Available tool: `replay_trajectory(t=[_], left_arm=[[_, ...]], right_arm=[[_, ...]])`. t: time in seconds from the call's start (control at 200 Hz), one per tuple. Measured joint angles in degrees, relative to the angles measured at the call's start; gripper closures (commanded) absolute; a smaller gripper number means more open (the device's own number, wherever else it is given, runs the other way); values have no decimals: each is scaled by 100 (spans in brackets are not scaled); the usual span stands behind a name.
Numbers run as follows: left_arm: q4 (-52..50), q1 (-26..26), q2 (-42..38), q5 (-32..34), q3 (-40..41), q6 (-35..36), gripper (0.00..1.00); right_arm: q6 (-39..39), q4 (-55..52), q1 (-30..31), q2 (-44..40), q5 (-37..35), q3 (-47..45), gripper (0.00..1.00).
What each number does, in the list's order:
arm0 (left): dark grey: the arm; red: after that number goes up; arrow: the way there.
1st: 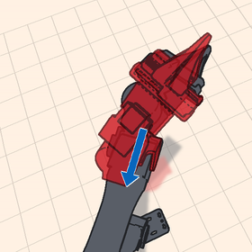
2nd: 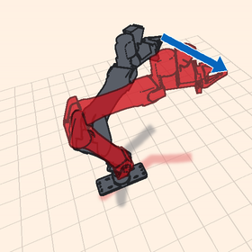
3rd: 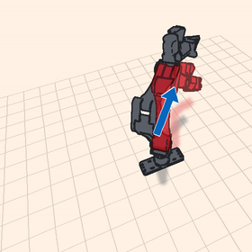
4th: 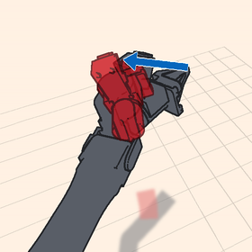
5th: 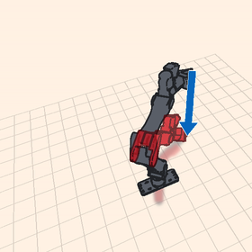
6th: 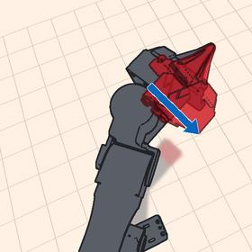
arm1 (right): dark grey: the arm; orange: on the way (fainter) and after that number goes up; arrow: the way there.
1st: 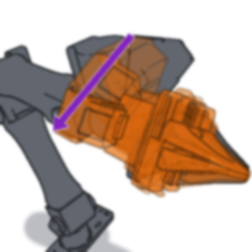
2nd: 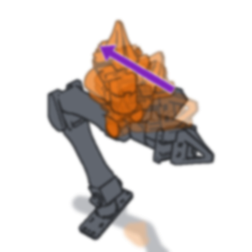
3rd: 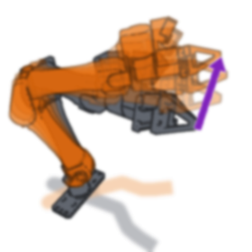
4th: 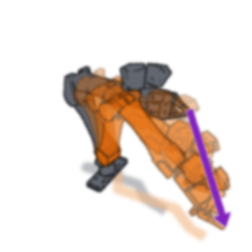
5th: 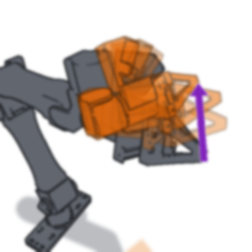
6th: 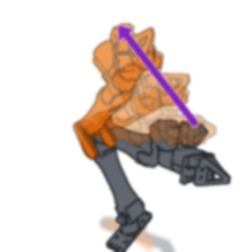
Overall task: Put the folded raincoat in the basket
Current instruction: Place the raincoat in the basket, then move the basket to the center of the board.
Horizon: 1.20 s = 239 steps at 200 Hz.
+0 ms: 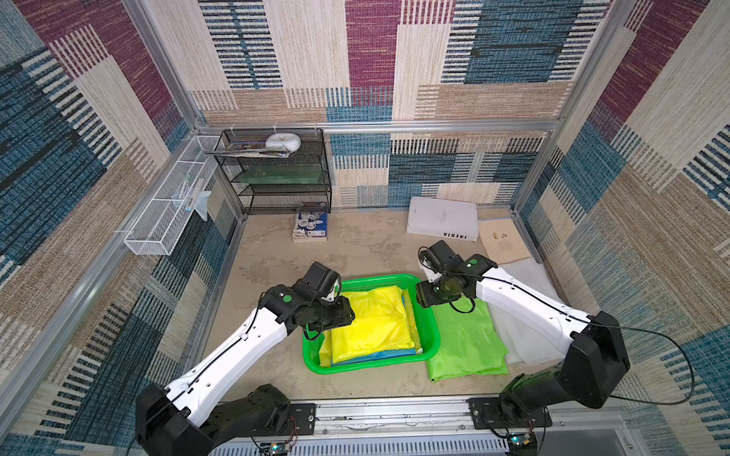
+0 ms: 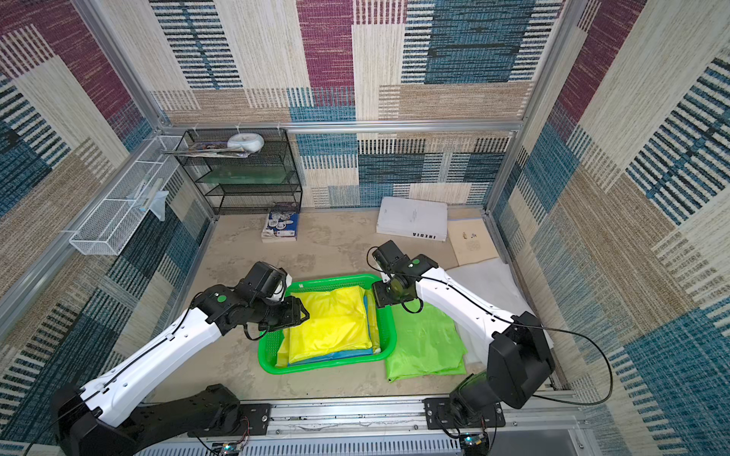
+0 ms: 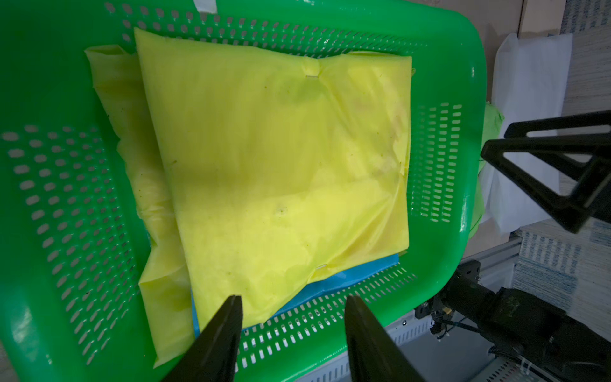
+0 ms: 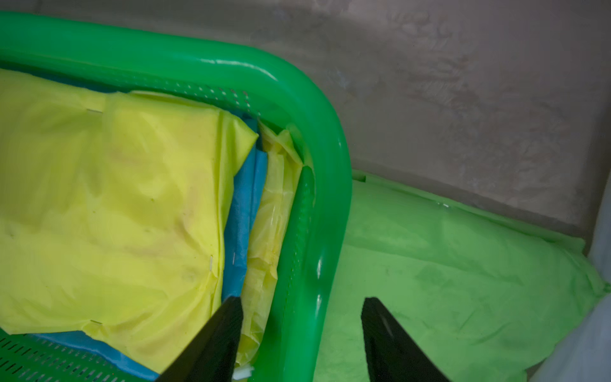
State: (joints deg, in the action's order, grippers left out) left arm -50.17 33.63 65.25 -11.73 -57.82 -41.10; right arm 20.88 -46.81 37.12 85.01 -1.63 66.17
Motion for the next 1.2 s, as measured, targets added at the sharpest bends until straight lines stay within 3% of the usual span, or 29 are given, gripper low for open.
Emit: replay_trajectory(t=[0.07, 0.195, 0.265, 0.361, 0.531, 0.736, 0.931, 1.012, 1.102, 1.197], left_arm=[[-9, 2, 7, 2, 31, 0, 45], [-17, 2, 20, 2, 39, 2, 45], [-17, 2, 15, 11, 39, 11, 45], [-20, 2, -7, 42, 39, 20, 45], [-50, -2, -61, 116, -44, 20, 45], [-256, -2, -153, 149, -227, 87, 45], [-396, -2, -234, 240, -245, 105, 45], [-404, -4, -236, 260, -245, 105, 45], [-413, -2, -245, 264, -249, 105, 45], [-428, -2, -249, 275, -284, 107, 45]], right_arm=[[52, 11, -11, 59, 35, -219, 46], [199, 177, -20, 267, 245, -435, 69], [321, 374, -26, 365, 380, -417, 77], [529, 592, -33, 636, 516, -173, 83], [903, 1121, 22, 1591, 1078, 691, 86], [1445, 1722, 55, 2813, 1596, 1985, 79], [1635, 1775, 120, 3738, 1893, 3108, 45], [1604, 1661, 129, 3683, 1950, 3279, 38], [1416, 1589, 68, 3287, 1943, 3193, 38], [1220, 1593, -221, 2459, 1810, 2490, 41]])
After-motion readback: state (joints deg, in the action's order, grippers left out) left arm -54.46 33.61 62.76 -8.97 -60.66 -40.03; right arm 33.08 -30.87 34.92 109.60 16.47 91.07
